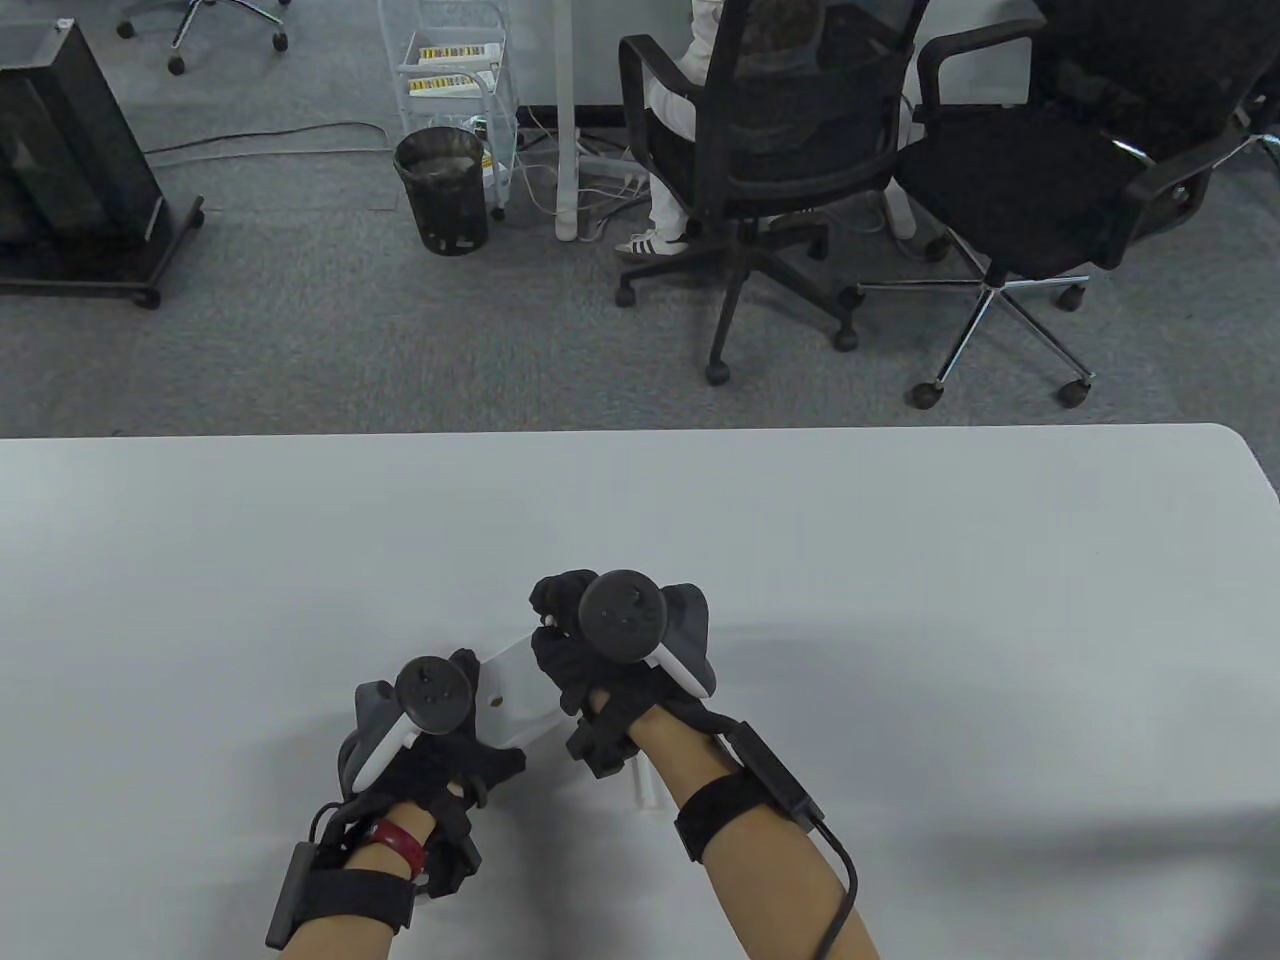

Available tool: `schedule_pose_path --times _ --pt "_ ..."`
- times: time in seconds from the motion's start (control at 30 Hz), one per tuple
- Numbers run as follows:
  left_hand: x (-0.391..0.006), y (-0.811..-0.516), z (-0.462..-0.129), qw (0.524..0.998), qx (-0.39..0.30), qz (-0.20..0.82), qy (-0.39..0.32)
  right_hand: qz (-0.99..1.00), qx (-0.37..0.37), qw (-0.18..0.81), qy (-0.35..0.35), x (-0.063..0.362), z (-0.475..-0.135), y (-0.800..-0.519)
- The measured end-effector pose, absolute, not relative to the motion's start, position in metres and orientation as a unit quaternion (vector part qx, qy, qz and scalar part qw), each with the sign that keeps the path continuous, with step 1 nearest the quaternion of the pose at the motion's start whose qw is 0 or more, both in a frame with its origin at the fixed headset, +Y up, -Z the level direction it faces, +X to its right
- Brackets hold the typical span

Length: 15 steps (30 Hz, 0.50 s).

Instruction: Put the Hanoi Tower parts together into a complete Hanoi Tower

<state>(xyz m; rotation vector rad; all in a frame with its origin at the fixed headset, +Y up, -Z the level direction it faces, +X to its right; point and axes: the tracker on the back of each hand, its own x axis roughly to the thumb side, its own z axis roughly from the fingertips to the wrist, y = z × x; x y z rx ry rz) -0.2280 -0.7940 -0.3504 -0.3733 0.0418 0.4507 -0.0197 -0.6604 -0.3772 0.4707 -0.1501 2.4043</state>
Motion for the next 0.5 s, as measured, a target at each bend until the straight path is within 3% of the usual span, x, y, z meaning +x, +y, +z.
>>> schedule_pose_path --times 0.5 --pt "-0.228 -0.795 -0.351 0.957 -0.184 0.222 0.020 0.934 0.169 0.313 -0.031 -0.027 -0.386 -0.680"
